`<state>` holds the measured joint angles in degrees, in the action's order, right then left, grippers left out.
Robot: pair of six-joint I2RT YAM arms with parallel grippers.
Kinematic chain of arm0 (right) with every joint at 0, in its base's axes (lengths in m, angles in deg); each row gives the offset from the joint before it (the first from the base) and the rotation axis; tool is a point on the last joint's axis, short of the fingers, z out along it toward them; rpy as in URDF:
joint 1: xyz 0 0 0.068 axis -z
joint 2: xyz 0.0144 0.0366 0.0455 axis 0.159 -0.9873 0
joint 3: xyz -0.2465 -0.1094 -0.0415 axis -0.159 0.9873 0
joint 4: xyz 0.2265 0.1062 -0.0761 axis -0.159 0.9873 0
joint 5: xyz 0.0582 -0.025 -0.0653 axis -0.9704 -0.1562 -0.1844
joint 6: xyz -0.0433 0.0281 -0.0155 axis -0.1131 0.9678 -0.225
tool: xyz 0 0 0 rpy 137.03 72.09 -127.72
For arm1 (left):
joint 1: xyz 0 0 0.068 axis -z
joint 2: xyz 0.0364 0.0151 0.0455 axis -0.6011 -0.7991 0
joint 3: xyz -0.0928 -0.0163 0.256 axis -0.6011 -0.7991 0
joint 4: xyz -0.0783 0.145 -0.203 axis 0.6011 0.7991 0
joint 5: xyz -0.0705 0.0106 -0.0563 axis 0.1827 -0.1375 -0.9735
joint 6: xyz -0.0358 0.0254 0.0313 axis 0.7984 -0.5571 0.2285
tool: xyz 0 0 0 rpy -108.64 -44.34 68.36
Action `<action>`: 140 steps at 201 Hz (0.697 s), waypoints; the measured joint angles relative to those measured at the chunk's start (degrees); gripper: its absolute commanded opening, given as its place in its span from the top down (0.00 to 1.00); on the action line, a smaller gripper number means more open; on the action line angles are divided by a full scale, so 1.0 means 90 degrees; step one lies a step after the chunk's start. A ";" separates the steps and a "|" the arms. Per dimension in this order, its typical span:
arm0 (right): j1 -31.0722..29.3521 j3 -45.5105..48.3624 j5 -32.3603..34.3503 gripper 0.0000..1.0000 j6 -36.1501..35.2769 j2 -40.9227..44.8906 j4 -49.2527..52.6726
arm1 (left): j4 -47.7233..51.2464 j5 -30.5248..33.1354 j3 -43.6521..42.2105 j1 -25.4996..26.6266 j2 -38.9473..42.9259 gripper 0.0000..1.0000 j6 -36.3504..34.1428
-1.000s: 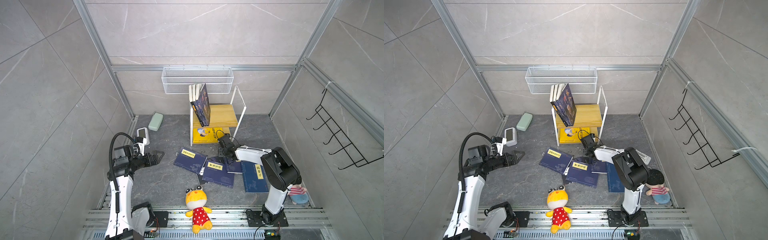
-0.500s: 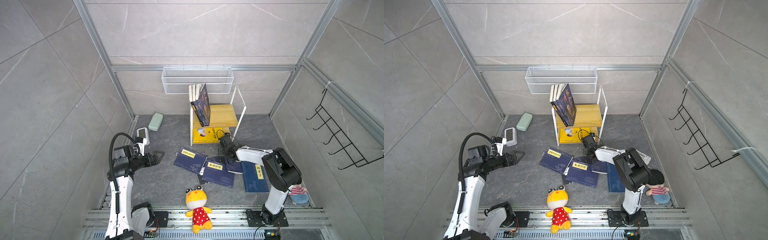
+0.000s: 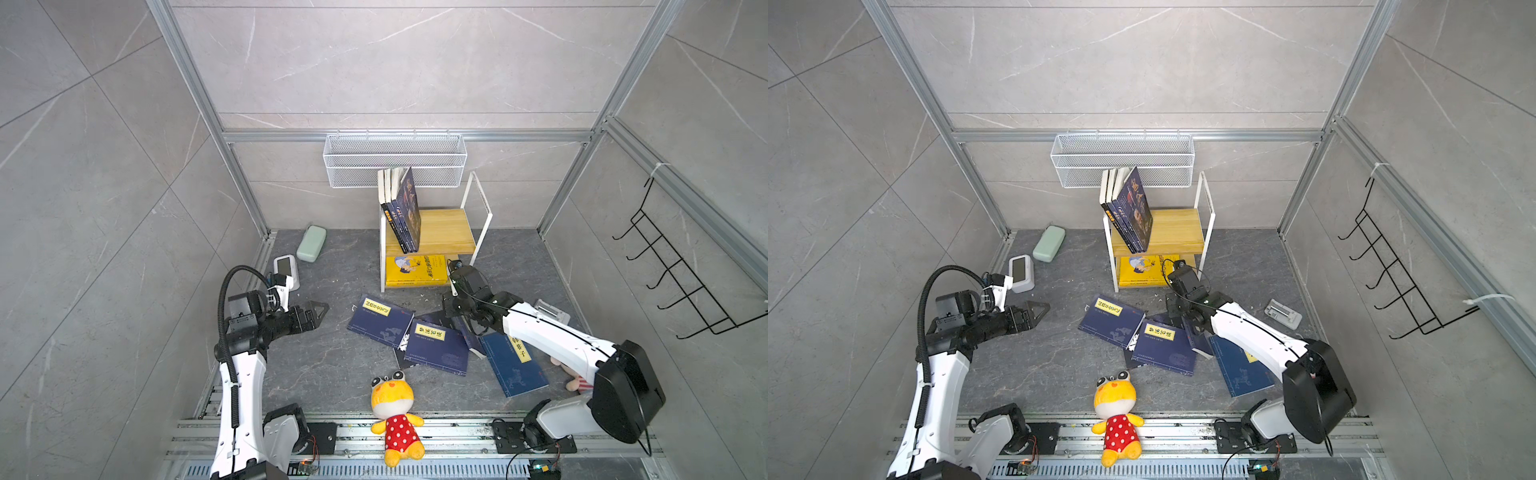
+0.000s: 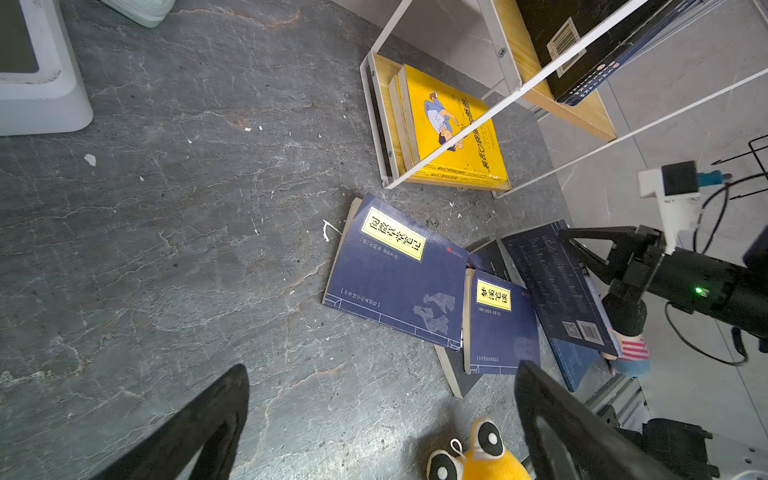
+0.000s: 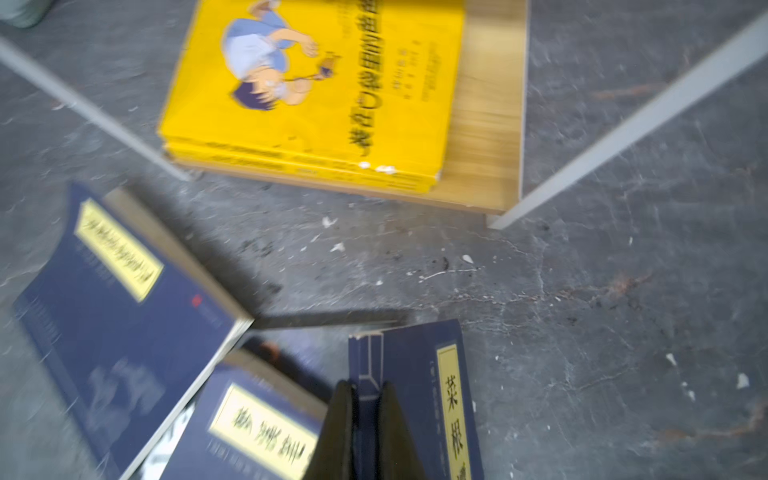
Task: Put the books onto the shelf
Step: 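Close the right gripper on the dark-blue book's edge and lift it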
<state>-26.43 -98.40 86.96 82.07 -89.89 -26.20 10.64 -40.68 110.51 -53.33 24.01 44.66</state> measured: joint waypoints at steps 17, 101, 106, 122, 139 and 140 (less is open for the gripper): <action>-0.0250 -0.0146 -0.0260 1.00 -0.0279 0.0238 0.0250 | -0.0002 -0.0168 0.0000 0.0000 0.0000 0.00 0.0063; -0.1166 -0.0204 -0.1158 1.00 -0.0862 0.1314 -0.0753 | -0.1785 -0.2171 -0.0291 0.0066 -0.0056 0.00 0.2934; -0.1219 -0.0148 -0.1175 1.00 -0.0860 0.1319 -0.0903 | -0.1899 -0.2220 -0.0335 0.0078 -0.0056 0.00 0.3145; -0.1384 -0.0027 -0.1222 1.00 -0.0860 0.1277 -0.1290 | -0.2164 -0.2336 -0.0442 0.0102 -0.0073 0.00 0.3733; -0.1562 0.0095 -0.1307 1.00 -0.0894 0.1192 -0.1792 | -0.2441 -0.2395 -0.0505 0.0165 -0.0080 0.00 0.4286; -0.1571 0.0100 -0.1309 1.00 -0.0901 0.1188 -0.1817 | -0.2460 -0.2399 -0.0510 0.0170 -0.0080 0.00 0.4299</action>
<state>-40.57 -97.50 75.18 73.96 -79.20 -42.55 -11.50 -62.28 105.92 -51.80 23.29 83.35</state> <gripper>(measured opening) 0.093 0.998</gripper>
